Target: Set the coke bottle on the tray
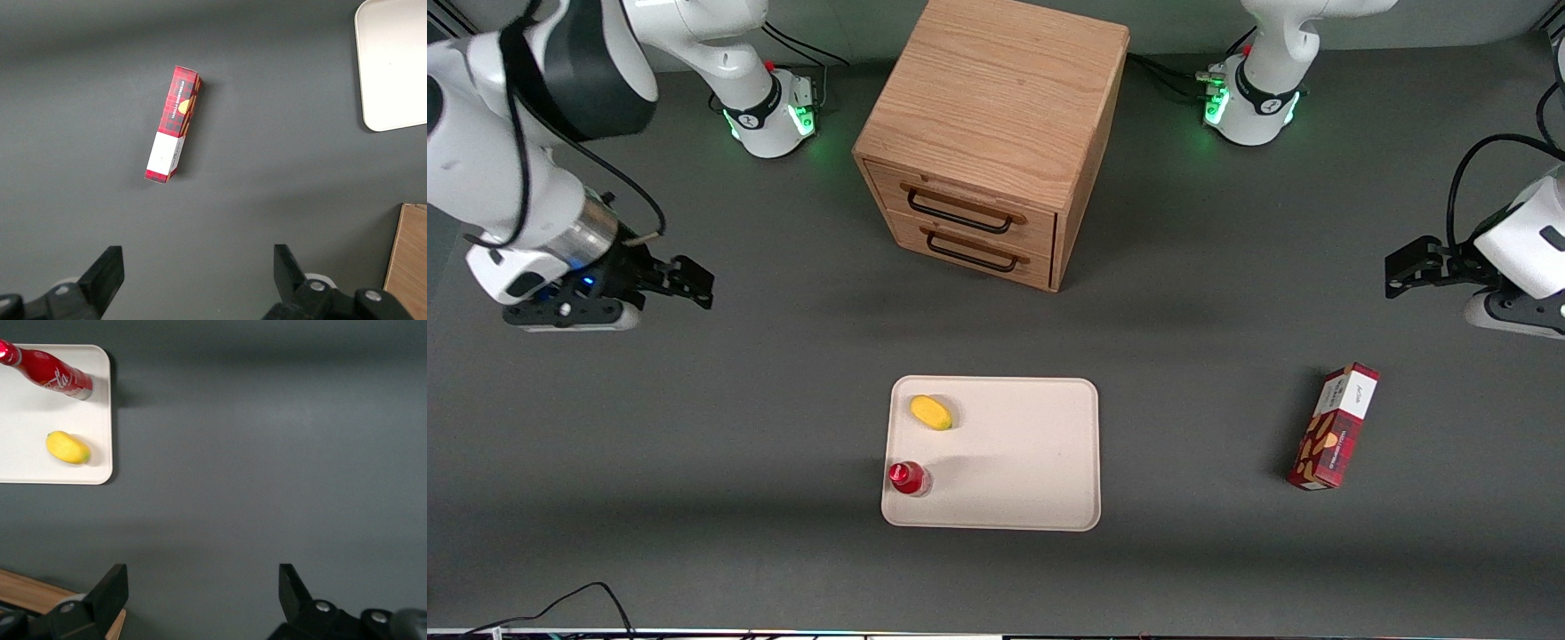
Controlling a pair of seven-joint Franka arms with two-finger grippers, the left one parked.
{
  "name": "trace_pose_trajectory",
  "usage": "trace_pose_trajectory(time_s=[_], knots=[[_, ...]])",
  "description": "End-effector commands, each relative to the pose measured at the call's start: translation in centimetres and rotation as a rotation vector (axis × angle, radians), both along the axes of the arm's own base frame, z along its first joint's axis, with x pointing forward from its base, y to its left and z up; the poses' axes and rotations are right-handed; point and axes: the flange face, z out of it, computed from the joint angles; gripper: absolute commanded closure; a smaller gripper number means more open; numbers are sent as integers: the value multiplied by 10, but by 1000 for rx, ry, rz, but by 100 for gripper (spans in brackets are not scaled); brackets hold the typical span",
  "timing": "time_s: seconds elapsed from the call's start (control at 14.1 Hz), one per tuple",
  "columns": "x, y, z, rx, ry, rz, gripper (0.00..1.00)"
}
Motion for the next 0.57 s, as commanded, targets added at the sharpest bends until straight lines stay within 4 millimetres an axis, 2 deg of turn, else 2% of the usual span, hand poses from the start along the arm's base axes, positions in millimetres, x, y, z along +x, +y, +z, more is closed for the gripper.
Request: trace_pose_trajectory(time_s=[0.0, 0.07, 0.21, 0.49], knots=[[-13, -31, 24, 63, 21, -82, 0], [-13, -39, 34, 64, 22, -92, 0], [-15, -43, 47, 61, 41, -92, 0], [-13, -45, 49, 50, 48, -90, 0]])
